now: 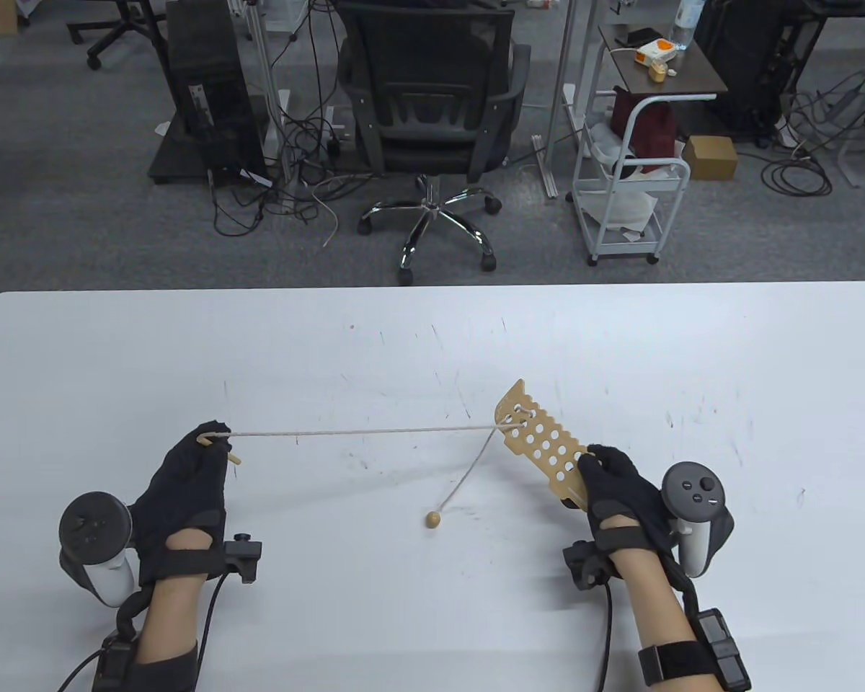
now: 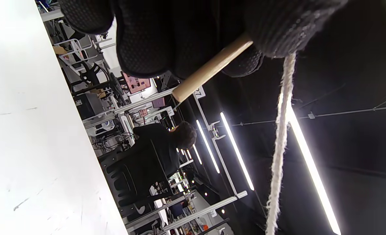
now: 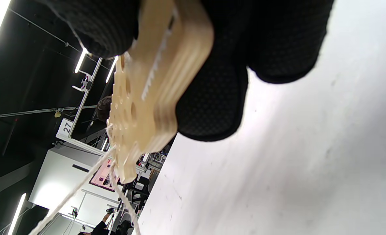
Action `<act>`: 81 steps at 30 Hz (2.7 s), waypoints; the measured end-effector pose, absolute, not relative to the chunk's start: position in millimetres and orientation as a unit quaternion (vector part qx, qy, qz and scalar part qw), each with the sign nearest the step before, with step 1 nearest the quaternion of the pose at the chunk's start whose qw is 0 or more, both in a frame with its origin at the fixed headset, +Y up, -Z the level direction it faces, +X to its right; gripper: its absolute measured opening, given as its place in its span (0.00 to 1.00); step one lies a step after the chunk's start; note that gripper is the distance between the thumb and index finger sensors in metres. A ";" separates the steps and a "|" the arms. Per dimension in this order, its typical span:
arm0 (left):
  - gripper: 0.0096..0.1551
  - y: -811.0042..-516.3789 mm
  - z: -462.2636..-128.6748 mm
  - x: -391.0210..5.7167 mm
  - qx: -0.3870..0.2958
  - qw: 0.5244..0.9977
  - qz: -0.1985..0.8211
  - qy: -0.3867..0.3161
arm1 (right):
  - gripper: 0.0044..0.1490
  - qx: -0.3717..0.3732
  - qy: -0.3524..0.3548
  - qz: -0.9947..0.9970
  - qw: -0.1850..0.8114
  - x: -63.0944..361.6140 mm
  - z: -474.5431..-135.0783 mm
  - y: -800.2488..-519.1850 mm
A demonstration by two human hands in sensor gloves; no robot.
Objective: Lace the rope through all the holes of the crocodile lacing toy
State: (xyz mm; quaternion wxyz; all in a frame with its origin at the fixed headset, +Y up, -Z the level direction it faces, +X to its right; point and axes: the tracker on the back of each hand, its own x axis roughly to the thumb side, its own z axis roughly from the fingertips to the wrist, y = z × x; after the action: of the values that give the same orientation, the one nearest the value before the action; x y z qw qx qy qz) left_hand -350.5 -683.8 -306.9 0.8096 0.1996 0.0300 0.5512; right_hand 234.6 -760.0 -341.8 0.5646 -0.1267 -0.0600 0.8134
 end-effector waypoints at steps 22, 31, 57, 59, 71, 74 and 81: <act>0.27 -683.3 -309.2 -342.9 0.185 0.810 0.556 0.013 | 0.29 -0.110 -0.077 0.851 0.508 228.1 -341.8 -754.4; 0.36 -683.7 -311.5 -329.2 0.170 0.825 0.540 -0.008 | 0.28 -0.064 -0.075 0.874 0.476 208.3 -338.6 -748.0; 0.24 -689.3 -311.5 -274.6 0.121 0.851 0.495 -0.126 | 0.28 0.042 -0.046 0.867 0.494 156.7 -317.0 -734.9; 0.24 -688.4 -309.8 -265.8 0.112 0.852 0.489 -0.148 | 0.28 0.048 -0.042 0.865 0.497 153.0 -315.6 -734.7; 0.24 -683.2 -295.7 -234.3 0.107 0.865 0.449 -0.198 | 0.28 0.072 -0.026 0.858 0.508 138.2 -309.1 -735.5; 0.24 -686.3 -295.3 -228.8 0.103 0.871 0.436 -0.202 | 0.29 0.077 -0.022 0.857 0.510 135.5 -307.7 -735.8; 0.24 -688.3 -293.4 -221.5 0.105 0.884 0.407 -0.207 | 0.28 0.093 -0.011 0.851 0.517 126.5 -303.7 -735.8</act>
State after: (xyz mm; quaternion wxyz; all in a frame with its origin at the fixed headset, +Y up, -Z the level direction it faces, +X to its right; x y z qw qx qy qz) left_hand -221.5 -688.3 -293.4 0.8835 0.1051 -0.2069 0.4069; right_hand 126.5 -735.8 -303.7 0.5166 0.0933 -0.0112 0.8510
